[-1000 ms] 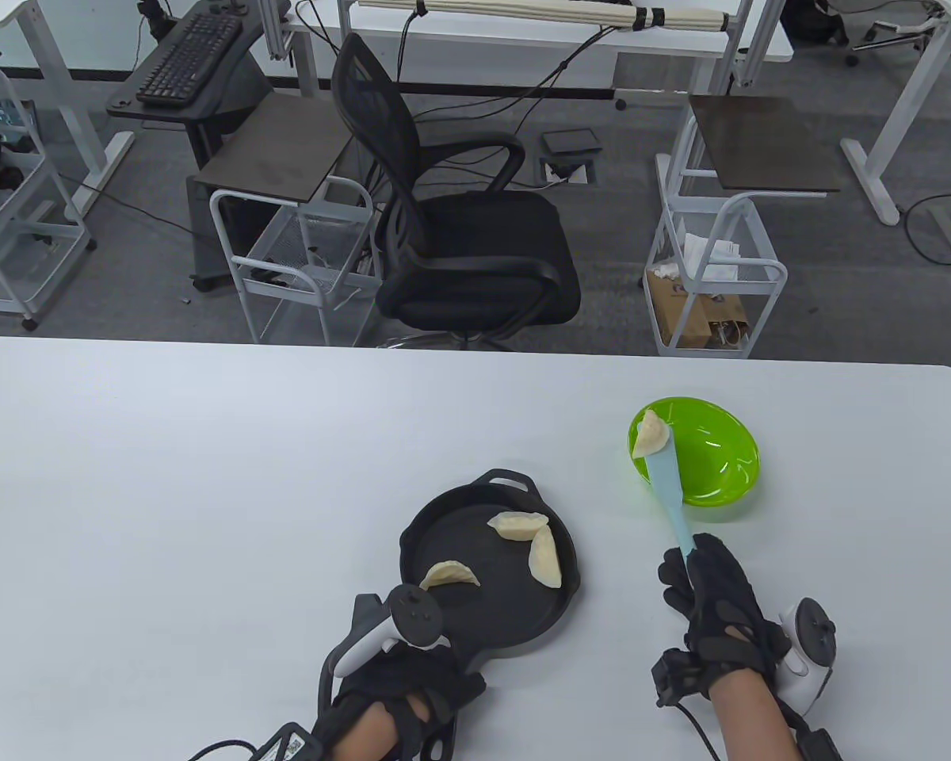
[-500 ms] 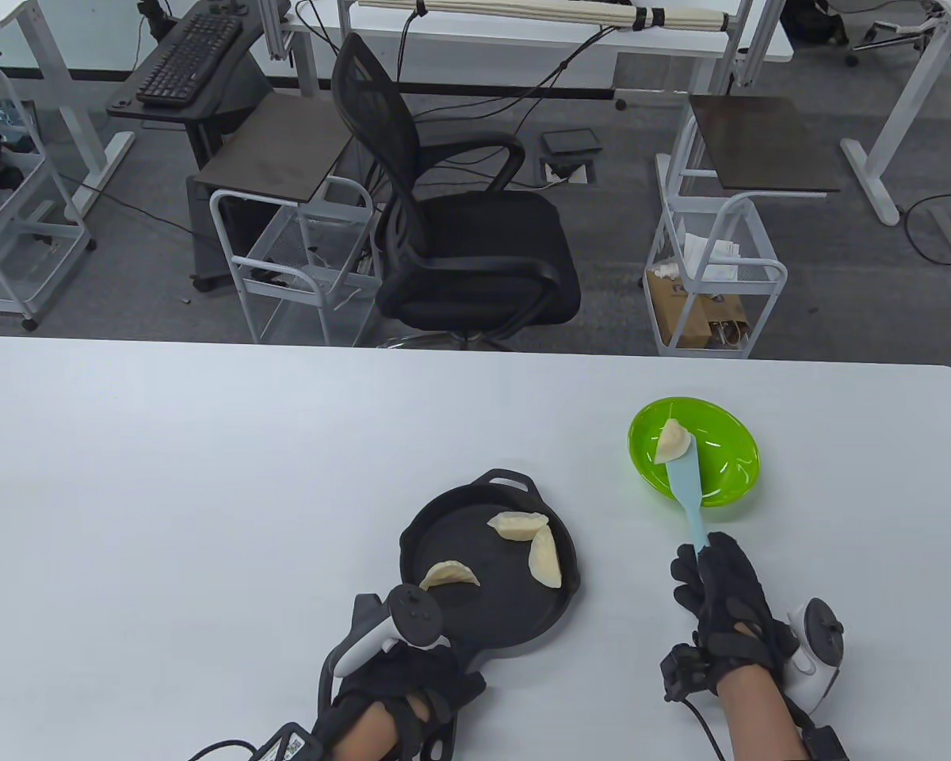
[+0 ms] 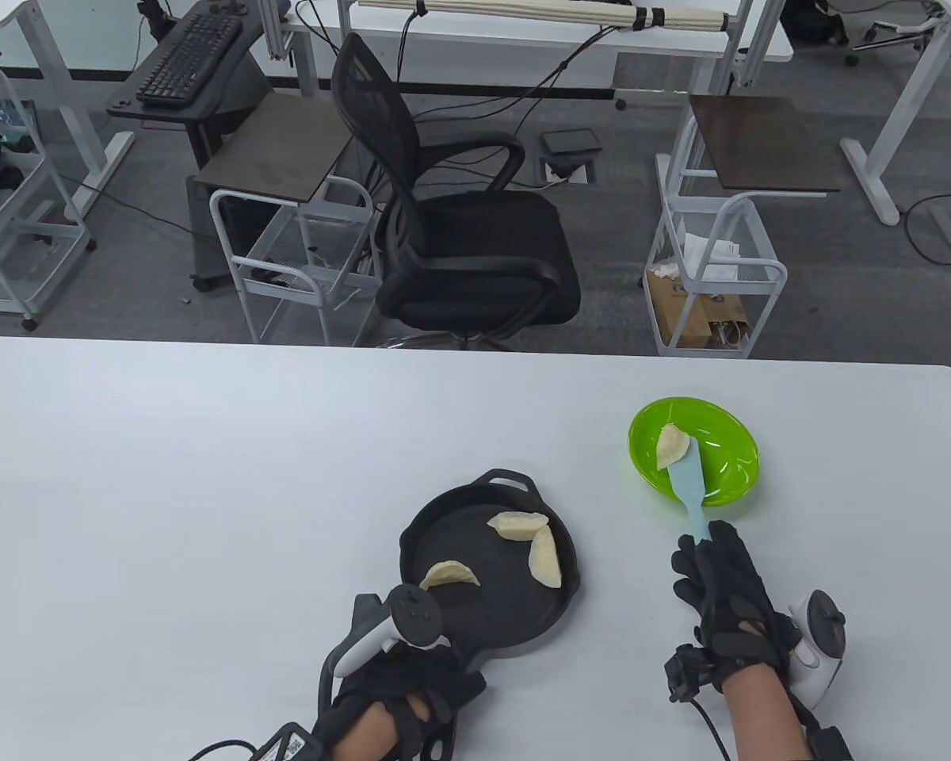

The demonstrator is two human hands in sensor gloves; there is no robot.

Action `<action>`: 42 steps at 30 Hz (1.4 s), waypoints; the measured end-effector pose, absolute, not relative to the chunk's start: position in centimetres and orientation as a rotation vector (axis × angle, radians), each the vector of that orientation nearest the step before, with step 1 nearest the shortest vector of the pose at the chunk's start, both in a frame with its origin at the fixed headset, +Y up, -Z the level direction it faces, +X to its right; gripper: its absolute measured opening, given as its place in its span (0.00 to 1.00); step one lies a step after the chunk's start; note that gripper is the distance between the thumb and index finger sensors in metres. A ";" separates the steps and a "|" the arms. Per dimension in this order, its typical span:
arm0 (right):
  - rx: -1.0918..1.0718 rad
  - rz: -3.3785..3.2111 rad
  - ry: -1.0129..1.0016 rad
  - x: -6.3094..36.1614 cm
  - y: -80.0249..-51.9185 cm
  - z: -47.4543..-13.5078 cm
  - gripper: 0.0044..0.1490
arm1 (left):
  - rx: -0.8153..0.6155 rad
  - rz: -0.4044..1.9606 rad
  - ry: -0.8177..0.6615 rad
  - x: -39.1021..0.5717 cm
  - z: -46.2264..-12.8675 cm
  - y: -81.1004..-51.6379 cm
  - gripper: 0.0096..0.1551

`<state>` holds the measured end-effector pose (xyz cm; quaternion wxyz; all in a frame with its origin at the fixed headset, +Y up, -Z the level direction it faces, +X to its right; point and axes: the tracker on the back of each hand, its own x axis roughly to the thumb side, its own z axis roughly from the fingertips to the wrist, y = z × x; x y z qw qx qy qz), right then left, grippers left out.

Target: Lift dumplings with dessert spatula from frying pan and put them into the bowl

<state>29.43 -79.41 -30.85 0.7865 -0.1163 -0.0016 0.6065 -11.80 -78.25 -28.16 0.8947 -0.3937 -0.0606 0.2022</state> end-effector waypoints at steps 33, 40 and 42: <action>-0.087 1.621 -0.078 26.9 -75.5 -29.8 0.40 | -0.816 0.419 -0.126 -11.8 -28.2 -78.2 0.40; -0.029 1.679 -0.049 25.7 -75.1 -29.6 0.37 | -0.816 0.419 -0.126 -11.8 -28.2 -78.2 0.40; -0.005 1.694 -0.044 25.4 -75.0 -29.6 0.35 | -0.816 0.419 -0.126 -11.8 -28.2 -78.2 0.40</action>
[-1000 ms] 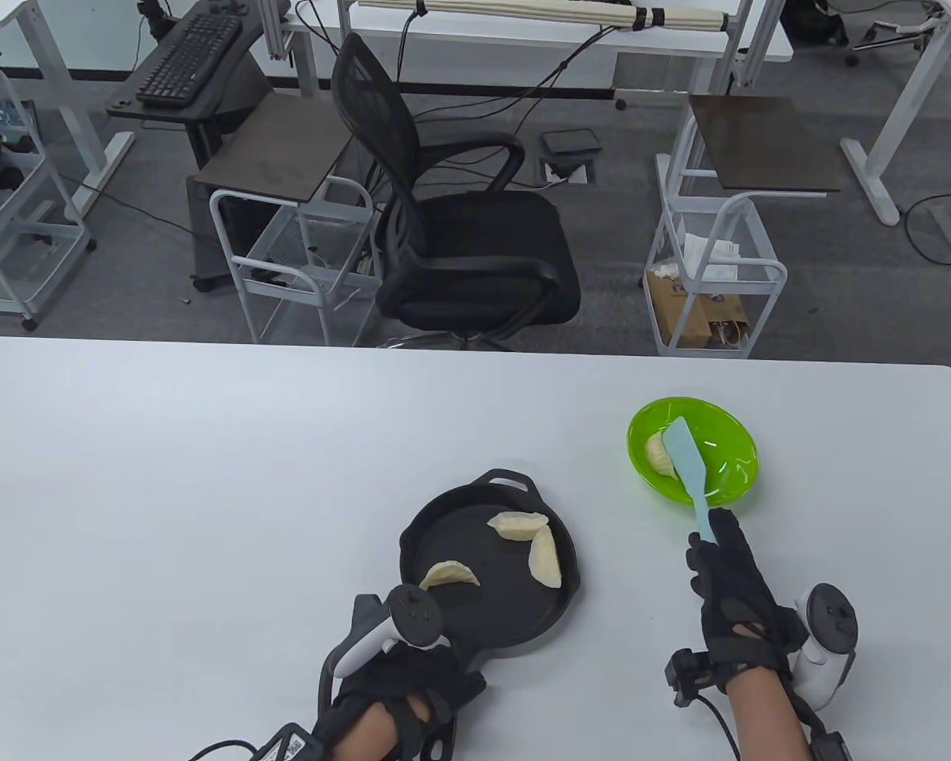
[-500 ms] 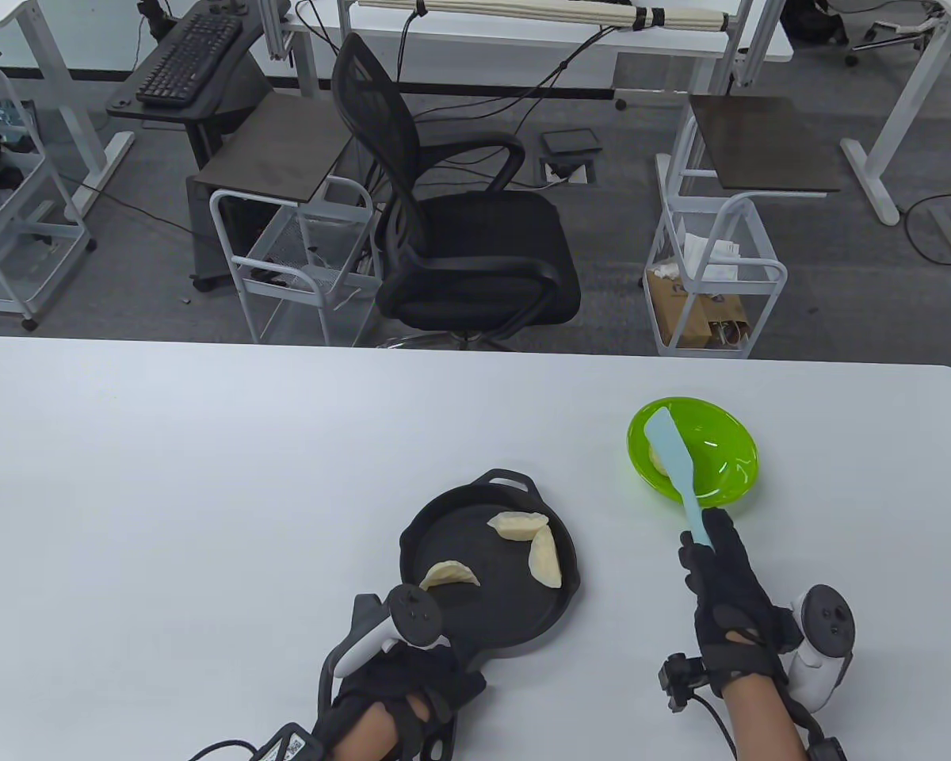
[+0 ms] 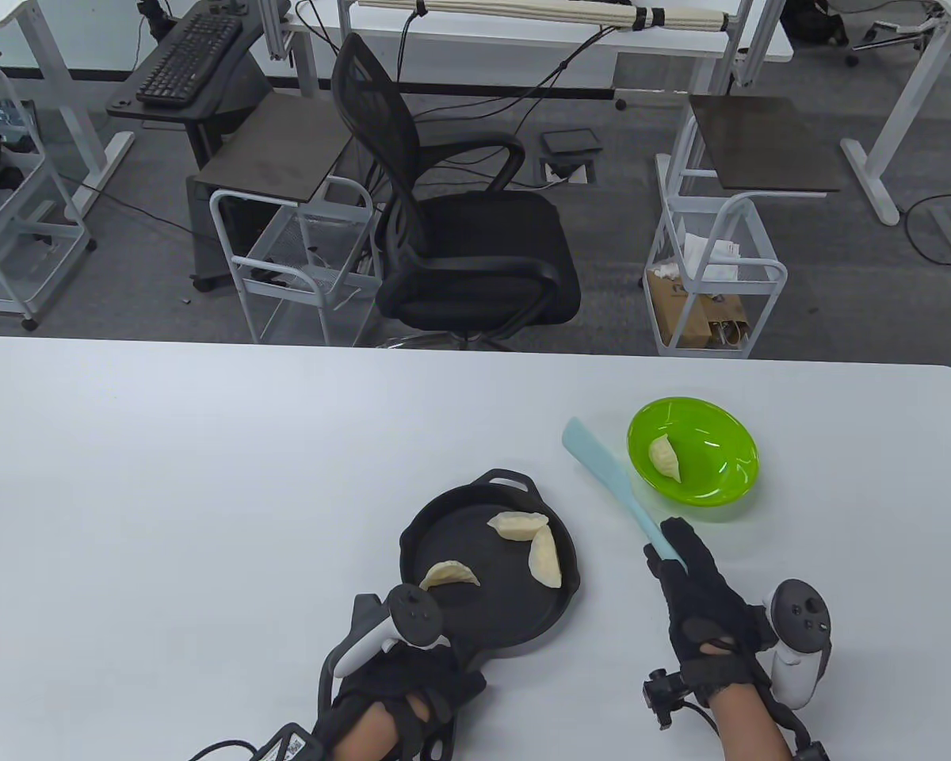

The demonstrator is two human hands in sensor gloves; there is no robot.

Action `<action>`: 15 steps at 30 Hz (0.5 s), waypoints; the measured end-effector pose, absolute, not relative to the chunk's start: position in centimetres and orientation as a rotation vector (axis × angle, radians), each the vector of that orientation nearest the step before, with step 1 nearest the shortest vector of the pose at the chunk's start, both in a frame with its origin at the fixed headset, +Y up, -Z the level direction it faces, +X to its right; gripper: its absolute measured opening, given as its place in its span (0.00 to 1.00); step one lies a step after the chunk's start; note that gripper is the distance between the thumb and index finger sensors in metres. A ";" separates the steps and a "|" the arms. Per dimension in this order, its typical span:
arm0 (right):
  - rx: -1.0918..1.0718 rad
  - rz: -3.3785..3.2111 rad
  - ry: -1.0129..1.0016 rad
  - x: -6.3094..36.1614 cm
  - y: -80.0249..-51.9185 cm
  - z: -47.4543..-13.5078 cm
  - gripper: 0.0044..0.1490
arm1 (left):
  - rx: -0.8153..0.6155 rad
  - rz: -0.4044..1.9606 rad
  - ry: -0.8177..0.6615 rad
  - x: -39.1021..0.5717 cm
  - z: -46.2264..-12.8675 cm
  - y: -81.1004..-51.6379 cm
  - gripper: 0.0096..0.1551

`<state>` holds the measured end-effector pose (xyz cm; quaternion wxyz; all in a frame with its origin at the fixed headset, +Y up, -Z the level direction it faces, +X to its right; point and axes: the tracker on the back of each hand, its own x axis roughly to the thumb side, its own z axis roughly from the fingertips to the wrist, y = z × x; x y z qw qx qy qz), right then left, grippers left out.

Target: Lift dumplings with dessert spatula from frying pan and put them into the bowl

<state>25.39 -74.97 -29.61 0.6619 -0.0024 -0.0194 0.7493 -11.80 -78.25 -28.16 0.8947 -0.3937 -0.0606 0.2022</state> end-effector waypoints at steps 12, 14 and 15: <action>0.097 1.783 0.006 23.2 -75.0 -29.5 0.30 | -0.816 0.419 -0.126 -11.8 -28.2 -78.2 0.40; 0.112 1.790 0.029 22.9 -75.1 -29.5 0.30 | -0.816 0.419 -0.126 -11.8 -28.2 -78.2 0.40; 0.112 1.789 0.037 22.8 -75.2 -29.5 0.30 | -0.816 0.419 -0.126 -11.8 -28.2 -78.2 0.40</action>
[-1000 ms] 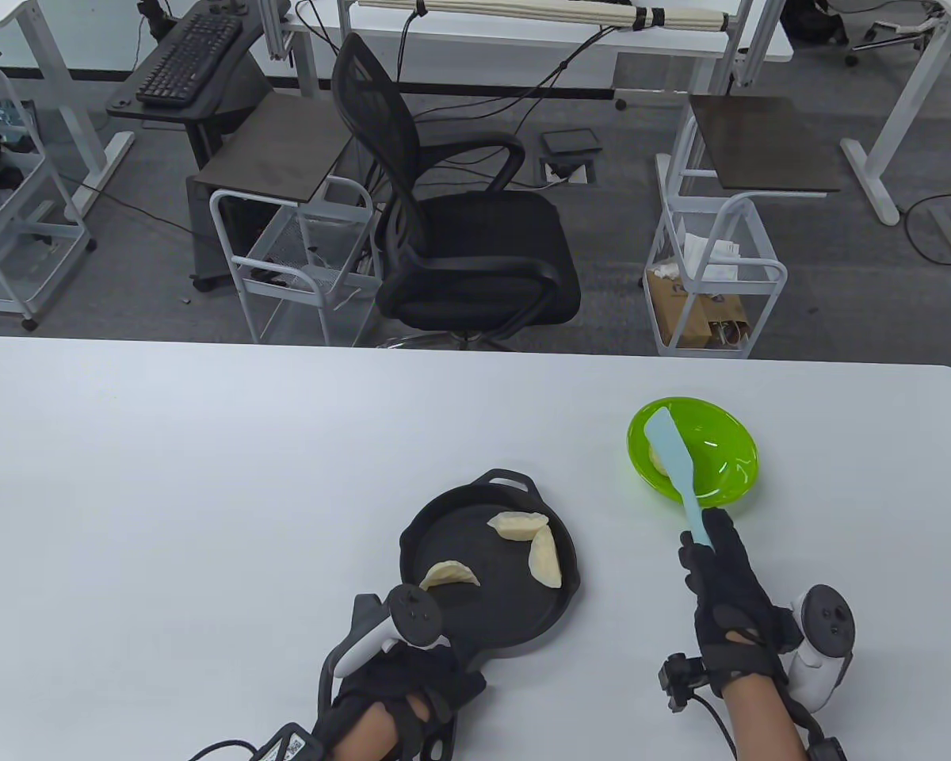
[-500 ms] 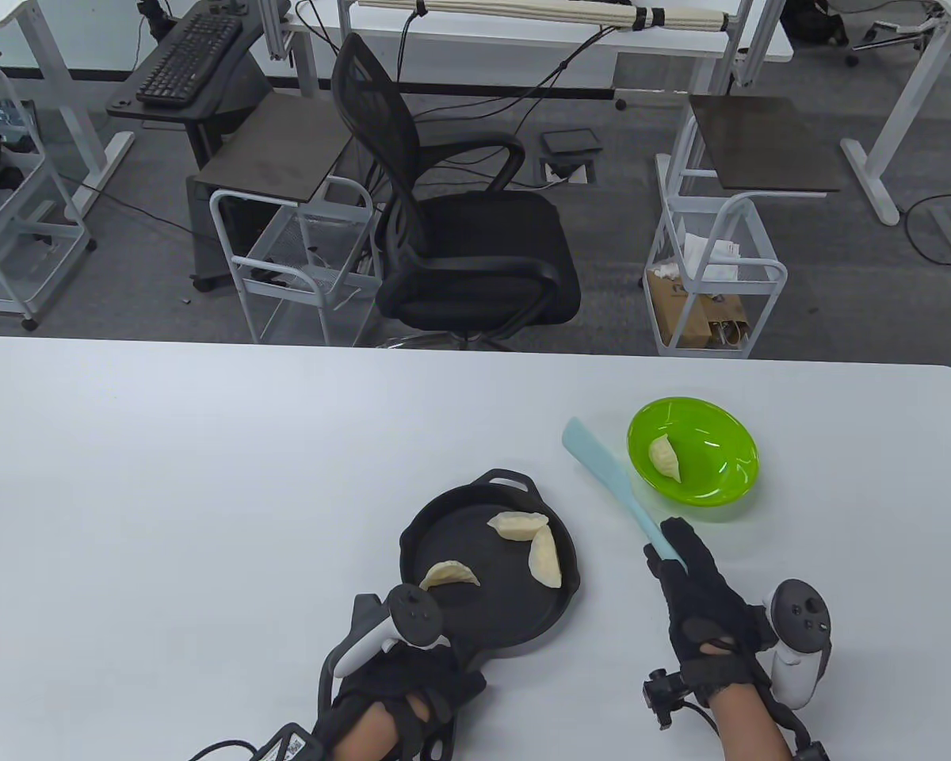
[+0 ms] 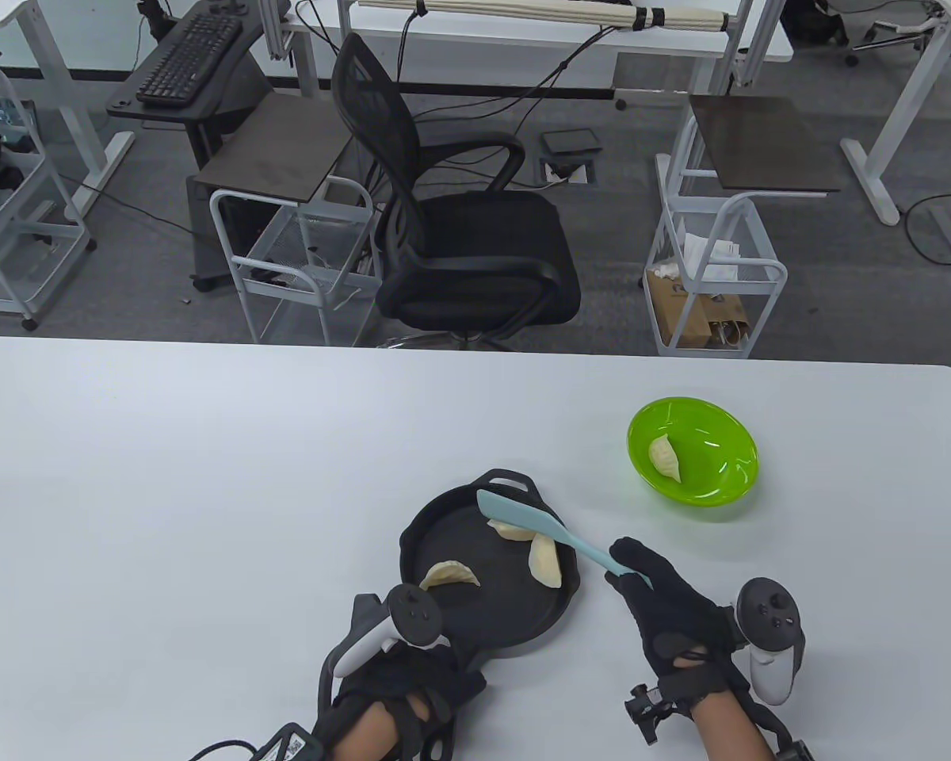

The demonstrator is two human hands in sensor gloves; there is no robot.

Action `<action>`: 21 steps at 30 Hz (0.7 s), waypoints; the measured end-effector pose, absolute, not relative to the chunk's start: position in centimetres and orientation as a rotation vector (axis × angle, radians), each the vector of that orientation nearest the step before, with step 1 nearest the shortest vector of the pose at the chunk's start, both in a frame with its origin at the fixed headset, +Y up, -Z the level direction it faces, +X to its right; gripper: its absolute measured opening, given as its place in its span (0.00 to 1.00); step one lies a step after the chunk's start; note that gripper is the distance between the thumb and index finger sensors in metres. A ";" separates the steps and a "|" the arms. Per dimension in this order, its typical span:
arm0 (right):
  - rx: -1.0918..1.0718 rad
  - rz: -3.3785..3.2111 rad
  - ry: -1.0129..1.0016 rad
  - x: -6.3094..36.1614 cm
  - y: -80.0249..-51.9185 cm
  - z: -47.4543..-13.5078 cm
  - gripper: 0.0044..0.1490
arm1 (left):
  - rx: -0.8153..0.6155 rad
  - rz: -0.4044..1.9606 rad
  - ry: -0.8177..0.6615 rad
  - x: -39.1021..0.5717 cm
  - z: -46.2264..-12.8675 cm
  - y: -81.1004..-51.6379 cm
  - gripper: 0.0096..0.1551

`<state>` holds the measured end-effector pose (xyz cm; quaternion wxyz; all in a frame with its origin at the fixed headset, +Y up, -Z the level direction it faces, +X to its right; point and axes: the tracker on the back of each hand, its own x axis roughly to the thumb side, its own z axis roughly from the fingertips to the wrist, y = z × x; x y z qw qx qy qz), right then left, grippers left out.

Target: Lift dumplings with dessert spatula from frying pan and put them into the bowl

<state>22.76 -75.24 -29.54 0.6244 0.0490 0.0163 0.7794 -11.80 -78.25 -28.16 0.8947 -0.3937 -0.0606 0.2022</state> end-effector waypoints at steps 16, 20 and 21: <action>0.077 1.739 0.168 21.8 -76.7 -29.8 0.30 | -0.816 0.419 -0.126 -11.8 -28.2 -78.2 0.40; 0.055 1.705 0.193 21.6 -77.3 -29.9 0.31 | -0.816 0.419 -0.126 -11.8 -28.2 -78.2 0.40; 0.053 1.709 0.195 21.6 -77.3 -29.9 0.31 | -0.816 0.419 -0.126 -11.8 -28.2 -78.2 0.40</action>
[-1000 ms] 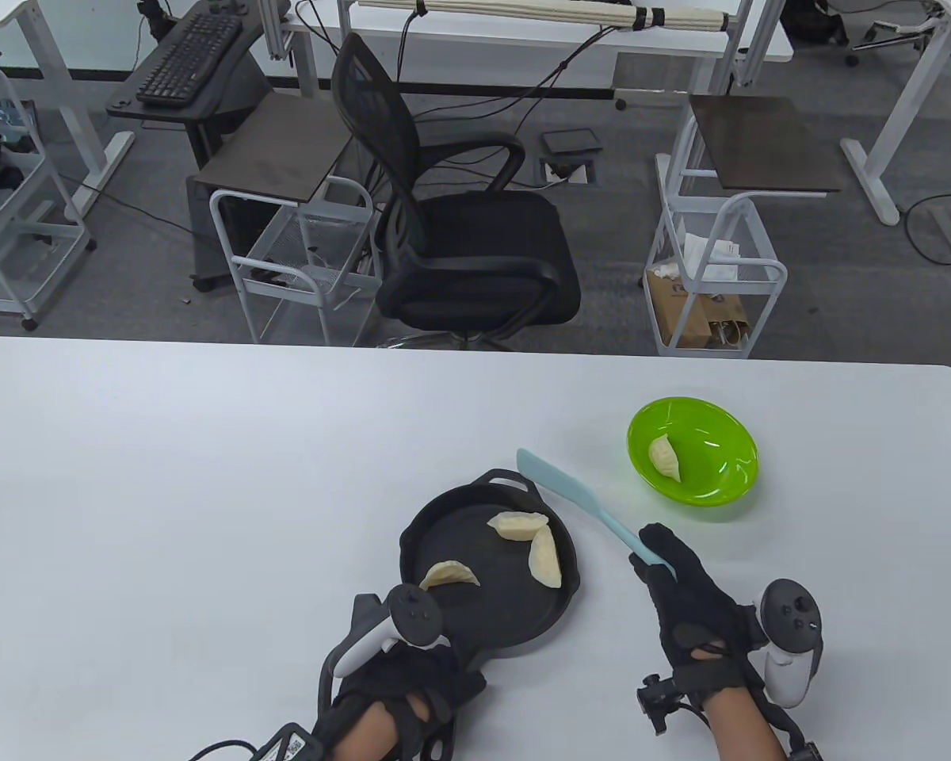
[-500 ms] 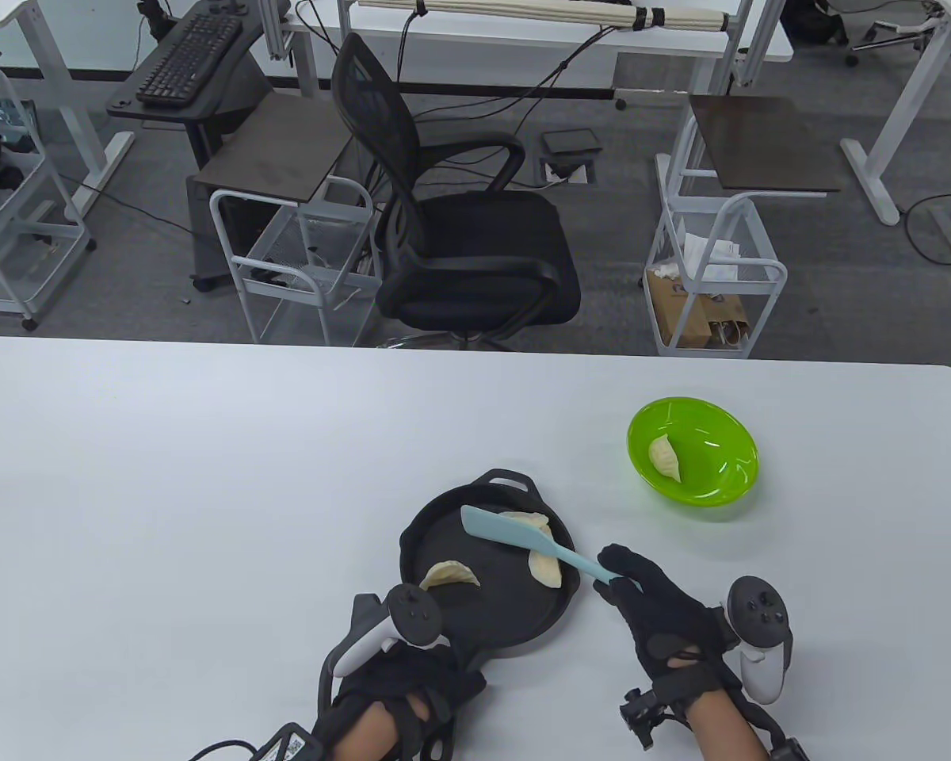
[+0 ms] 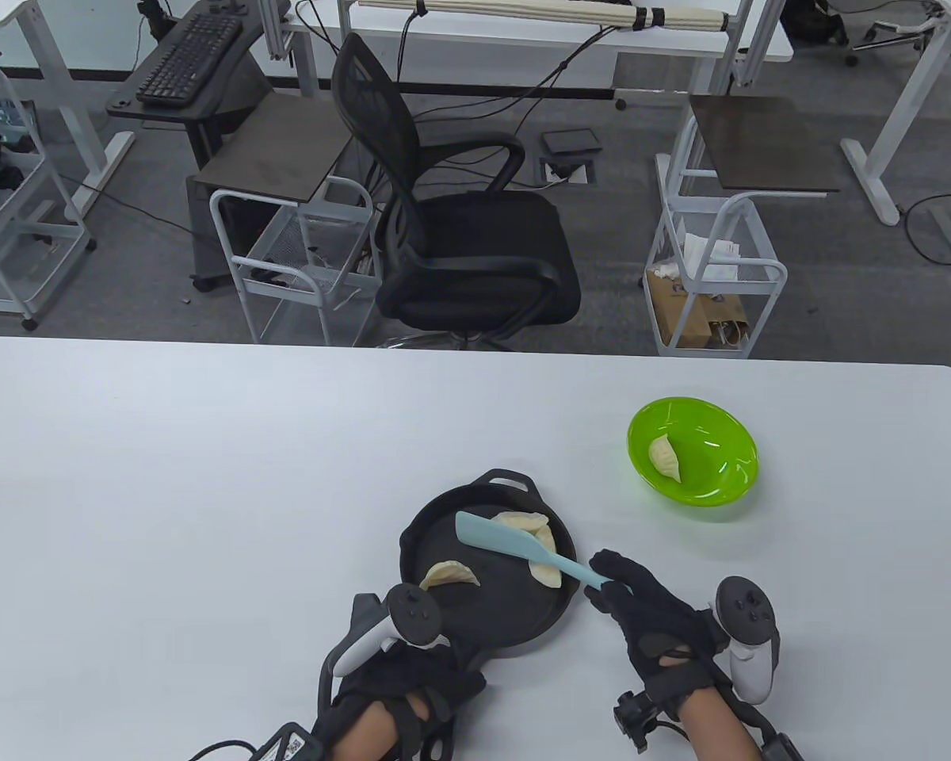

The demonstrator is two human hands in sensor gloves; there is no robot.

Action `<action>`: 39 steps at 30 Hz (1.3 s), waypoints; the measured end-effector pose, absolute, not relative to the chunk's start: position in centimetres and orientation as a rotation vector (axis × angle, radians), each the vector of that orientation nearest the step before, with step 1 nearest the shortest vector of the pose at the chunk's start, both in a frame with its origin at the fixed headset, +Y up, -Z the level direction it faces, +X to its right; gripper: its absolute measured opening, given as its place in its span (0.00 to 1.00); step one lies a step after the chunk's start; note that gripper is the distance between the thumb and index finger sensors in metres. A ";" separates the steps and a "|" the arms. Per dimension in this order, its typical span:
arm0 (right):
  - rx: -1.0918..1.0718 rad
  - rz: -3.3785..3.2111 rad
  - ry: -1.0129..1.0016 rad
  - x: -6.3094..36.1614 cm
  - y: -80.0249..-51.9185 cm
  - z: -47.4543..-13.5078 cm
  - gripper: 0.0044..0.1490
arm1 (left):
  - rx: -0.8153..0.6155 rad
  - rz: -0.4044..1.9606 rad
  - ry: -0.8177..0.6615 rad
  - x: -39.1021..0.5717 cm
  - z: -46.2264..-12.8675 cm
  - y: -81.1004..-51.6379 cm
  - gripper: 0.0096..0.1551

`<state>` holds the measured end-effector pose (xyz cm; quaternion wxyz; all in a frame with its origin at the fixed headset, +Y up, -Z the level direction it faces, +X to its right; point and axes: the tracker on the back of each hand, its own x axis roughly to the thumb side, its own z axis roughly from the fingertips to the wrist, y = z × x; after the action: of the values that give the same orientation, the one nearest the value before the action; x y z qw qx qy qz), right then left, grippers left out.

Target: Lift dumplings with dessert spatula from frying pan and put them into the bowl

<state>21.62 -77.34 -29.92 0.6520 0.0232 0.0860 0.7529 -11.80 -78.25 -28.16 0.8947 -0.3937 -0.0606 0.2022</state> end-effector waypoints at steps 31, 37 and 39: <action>0.103 1.968 0.207 22.3 -75.4 -29.9 0.27 | -0.816 0.419 -0.126 -11.8 -28.2 -78.2 0.40; 0.081 1.997 0.150 22.3 -75.6 -30.0 0.25 | -0.816 0.419 -0.126 -11.8 -28.2 -78.2 0.40; 0.105 2.012 0.176 22.0 -75.7 -30.0 0.25 | -0.821 0.425 -0.123 -11.8 -28.1 -78.3 0.40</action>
<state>22.00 -75.68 -30.00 0.5308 0.0441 0.0737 0.8431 -11.78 -78.27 -28.12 0.8933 -0.3956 -0.0595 0.2049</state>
